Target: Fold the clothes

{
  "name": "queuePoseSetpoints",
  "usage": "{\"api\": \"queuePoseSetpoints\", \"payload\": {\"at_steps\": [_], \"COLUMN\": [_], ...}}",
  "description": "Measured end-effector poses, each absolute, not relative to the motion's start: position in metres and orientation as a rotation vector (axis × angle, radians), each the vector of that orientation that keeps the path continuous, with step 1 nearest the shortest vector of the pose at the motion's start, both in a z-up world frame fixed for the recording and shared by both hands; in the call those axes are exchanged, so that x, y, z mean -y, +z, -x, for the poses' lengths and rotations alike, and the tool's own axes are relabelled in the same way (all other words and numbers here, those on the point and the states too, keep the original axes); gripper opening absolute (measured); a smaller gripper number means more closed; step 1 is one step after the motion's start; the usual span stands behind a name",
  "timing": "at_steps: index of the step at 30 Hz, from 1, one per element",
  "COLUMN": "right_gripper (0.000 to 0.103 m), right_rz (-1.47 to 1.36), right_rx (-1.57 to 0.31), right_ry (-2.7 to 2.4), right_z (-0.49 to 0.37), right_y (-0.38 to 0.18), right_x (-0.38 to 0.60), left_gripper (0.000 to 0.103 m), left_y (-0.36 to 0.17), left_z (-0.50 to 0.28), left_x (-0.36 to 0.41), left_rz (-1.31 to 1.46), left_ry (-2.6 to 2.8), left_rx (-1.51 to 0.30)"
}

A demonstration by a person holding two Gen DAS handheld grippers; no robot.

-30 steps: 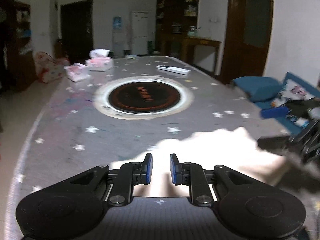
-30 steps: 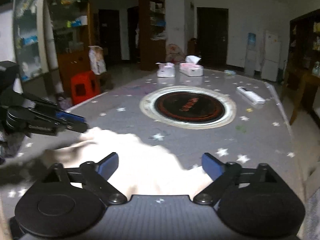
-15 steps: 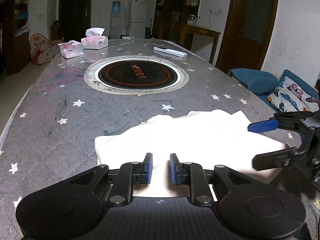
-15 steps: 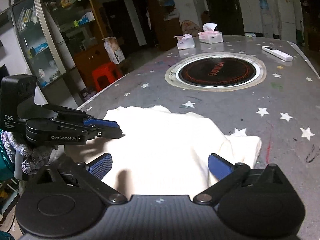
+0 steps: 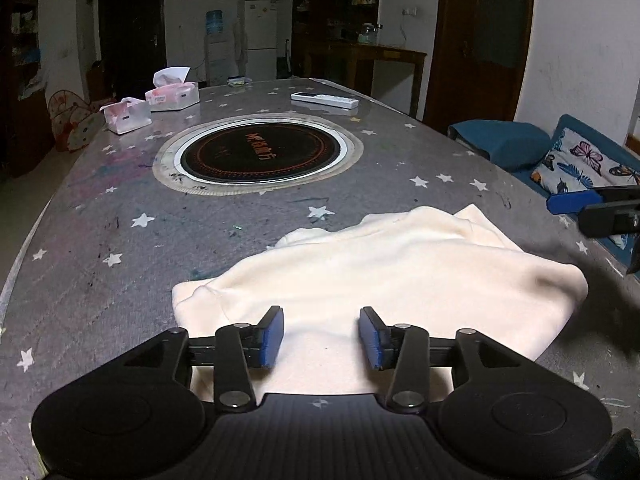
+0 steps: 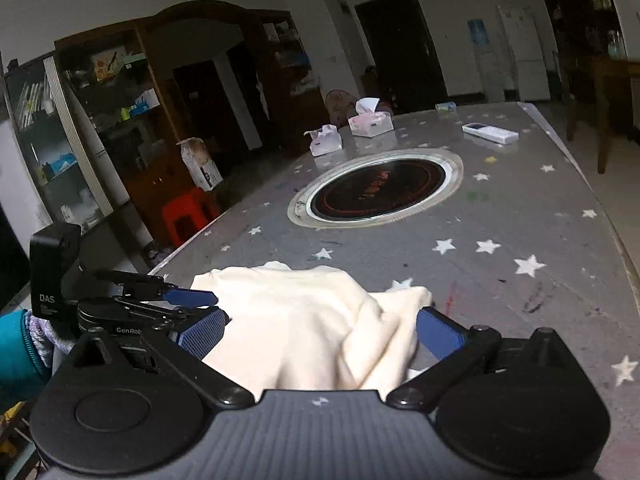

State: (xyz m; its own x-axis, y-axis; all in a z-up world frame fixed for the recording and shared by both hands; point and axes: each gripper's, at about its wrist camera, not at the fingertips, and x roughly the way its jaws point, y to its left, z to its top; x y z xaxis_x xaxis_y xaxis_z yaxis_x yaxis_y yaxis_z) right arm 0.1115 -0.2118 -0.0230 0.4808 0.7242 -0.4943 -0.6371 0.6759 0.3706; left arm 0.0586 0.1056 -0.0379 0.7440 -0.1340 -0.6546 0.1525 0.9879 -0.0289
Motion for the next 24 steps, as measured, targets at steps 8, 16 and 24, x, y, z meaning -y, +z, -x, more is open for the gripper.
{"api": "queuePoseSetpoints", "payload": {"at_steps": [8,16,24], "right_gripper": [0.103,0.103,0.103], "right_rz": [-0.071,0.154,0.386], "right_rx": [-0.742,-0.744,-0.701], "right_ry": [0.638,0.579,0.711], "right_z": [-0.129,-0.121,-0.104], "right_y": [-0.039,-0.046,-0.049], "right_x": [0.235,0.220,0.201], "left_gripper": [0.048,0.042,0.026], "left_y": [-0.026,-0.017,-0.017], "left_z": [-0.057,-0.062,-0.072], "left_x": [-0.086,-0.040,-0.005], "left_rz": [-0.055,-0.092,-0.142], "left_ry": [-0.192,-0.329,-0.453], "left_rx": [-0.695,-0.662,-0.641]}}
